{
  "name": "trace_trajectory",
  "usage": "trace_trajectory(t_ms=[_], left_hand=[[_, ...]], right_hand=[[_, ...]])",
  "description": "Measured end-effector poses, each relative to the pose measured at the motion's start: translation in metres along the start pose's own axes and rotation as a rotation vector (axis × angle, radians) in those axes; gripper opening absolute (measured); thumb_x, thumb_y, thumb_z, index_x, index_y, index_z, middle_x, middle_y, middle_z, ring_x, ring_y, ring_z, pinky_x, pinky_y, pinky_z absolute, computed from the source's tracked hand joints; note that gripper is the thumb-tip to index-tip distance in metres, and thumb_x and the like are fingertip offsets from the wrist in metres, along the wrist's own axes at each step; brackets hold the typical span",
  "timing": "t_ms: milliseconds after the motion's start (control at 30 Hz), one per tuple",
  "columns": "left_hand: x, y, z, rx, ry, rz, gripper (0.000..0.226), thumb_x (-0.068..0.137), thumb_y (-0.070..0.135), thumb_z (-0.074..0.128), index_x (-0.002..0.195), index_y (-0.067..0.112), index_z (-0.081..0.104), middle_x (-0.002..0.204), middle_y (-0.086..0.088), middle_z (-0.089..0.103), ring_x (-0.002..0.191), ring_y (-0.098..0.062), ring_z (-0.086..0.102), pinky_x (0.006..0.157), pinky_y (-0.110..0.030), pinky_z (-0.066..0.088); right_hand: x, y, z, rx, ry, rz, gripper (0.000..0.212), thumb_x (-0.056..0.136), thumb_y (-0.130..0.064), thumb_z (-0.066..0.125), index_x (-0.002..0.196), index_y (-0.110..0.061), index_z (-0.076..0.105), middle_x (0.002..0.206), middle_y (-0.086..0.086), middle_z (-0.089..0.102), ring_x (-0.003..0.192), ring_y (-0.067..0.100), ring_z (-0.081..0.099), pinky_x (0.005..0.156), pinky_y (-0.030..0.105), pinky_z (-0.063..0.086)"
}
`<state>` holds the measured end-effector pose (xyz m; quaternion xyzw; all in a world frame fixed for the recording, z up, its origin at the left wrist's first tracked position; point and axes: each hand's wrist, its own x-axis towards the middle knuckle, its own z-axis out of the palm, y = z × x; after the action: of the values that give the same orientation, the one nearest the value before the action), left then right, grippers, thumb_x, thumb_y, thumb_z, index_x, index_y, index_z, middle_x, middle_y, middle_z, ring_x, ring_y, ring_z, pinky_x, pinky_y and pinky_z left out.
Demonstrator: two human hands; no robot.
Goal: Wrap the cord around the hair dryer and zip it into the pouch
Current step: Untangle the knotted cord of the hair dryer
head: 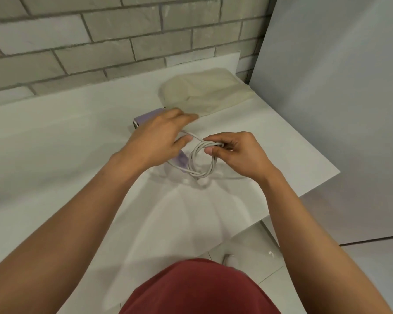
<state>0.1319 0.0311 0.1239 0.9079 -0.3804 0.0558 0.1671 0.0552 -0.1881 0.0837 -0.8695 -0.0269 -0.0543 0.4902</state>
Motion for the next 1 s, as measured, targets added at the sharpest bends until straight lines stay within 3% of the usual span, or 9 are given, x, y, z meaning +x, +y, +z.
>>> trace_trajectory(t_ms=[133, 300, 467, 600, 667, 800, 900, 1000], left_hand=[[0.005, 0.01, -0.002, 0.084, -0.147, 0.031, 0.033, 0.105, 0.047, 0.041, 0.125, 0.042, 0.066, 0.109, 0.012, 0.067, 0.109, -0.022, 0.063, 0.076, -0.039, 0.051], [0.003, 0.009, 0.004, 0.188, 0.081, -0.04, 0.035, 0.106, 0.044, 0.04, 0.106, 0.025, 0.07, 0.096, 0.001, 0.072, 0.096, -0.032, 0.065, 0.069, -0.037, 0.044], [0.0, 0.002, 0.001, 0.092, 0.209, -0.229, 0.041, 0.102, 0.049, 0.033, 0.112, 0.028, 0.067, 0.099, -0.002, 0.073, 0.093, -0.035, 0.065, 0.071, -0.039, 0.047], [0.0, -0.003, 0.005, 0.077, 0.169, -0.217, 0.037, 0.102, 0.045, 0.035, 0.112, 0.027, 0.066, 0.105, 0.0, 0.072, 0.098, -0.034, 0.065, 0.075, -0.042, 0.052], [0.0, -0.006, 0.002, 0.058, 0.131, -0.182, 0.038, 0.099, 0.041, 0.039, 0.12, 0.024, 0.067, 0.115, -0.002, 0.069, 0.108, -0.033, 0.062, 0.083, -0.047, 0.054], [0.001, -0.003, 0.003, 0.116, 0.094, 0.059, 0.048, 0.093, 0.023, 0.061, 0.141, 0.02, 0.059, 0.135, -0.006, 0.063, 0.124, -0.034, 0.055, 0.102, -0.049, 0.048], [0.004, 0.0, 0.005, 0.166, 0.02, 0.172, 0.035, 0.099, 0.032, 0.053, 0.129, 0.024, 0.069, 0.117, -0.001, 0.071, 0.11, -0.031, 0.063, 0.095, -0.047, 0.05], [0.002, 0.002, 0.005, 0.232, 0.055, 0.12, 0.044, 0.101, 0.045, 0.036, 0.107, 0.027, 0.075, 0.089, 0.003, 0.073, 0.088, -0.031, 0.067, 0.075, -0.04, 0.051]], right_hand=[[0.003, -0.005, 0.001, -0.032, 0.025, -0.024, 0.02, 0.093, -0.022, 0.078, 0.112, -0.027, 0.08, 0.098, -0.015, 0.08, 0.092, 0.009, 0.074, 0.092, 0.039, 0.058], [0.006, -0.007, -0.007, -0.02, 0.002, 0.011, 0.024, 0.094, -0.023, 0.078, 0.118, -0.024, 0.078, 0.098, -0.01, 0.08, 0.092, 0.01, 0.075, 0.094, 0.037, 0.058], [0.006, -0.006, -0.01, -0.011, 0.036, 0.02, 0.026, 0.093, -0.02, 0.079, 0.119, -0.025, 0.078, 0.092, -0.025, 0.077, 0.087, 0.001, 0.073, 0.088, 0.02, 0.055], [0.009, -0.008, -0.006, -0.013, 0.019, 0.035, 0.027, 0.093, -0.022, 0.08, 0.12, -0.024, 0.079, 0.091, -0.015, 0.079, 0.088, 0.006, 0.075, 0.091, 0.027, 0.058], [0.009, -0.008, -0.005, -0.024, 0.009, 0.031, 0.027, 0.093, -0.023, 0.08, 0.12, -0.024, 0.079, 0.091, -0.019, 0.079, 0.088, 0.003, 0.074, 0.09, 0.025, 0.057], [0.005, -0.012, -0.001, -0.049, -0.013, 0.029, 0.029, 0.092, -0.023, 0.081, 0.12, -0.024, 0.078, 0.091, -0.026, 0.076, 0.086, -0.006, 0.07, 0.088, 0.018, 0.053], [0.005, -0.014, 0.001, -0.059, 0.004, -0.001, 0.028, 0.091, -0.023, 0.081, 0.119, -0.024, 0.079, 0.104, -0.015, 0.08, 0.092, 0.0, 0.073, 0.094, 0.029, 0.058], [0.005, -0.016, 0.001, -0.012, 0.027, 0.006, 0.025, 0.091, -0.02, 0.08, 0.115, -0.026, 0.08, 0.099, -0.013, 0.081, 0.092, 0.007, 0.076, 0.095, 0.039, 0.06]])
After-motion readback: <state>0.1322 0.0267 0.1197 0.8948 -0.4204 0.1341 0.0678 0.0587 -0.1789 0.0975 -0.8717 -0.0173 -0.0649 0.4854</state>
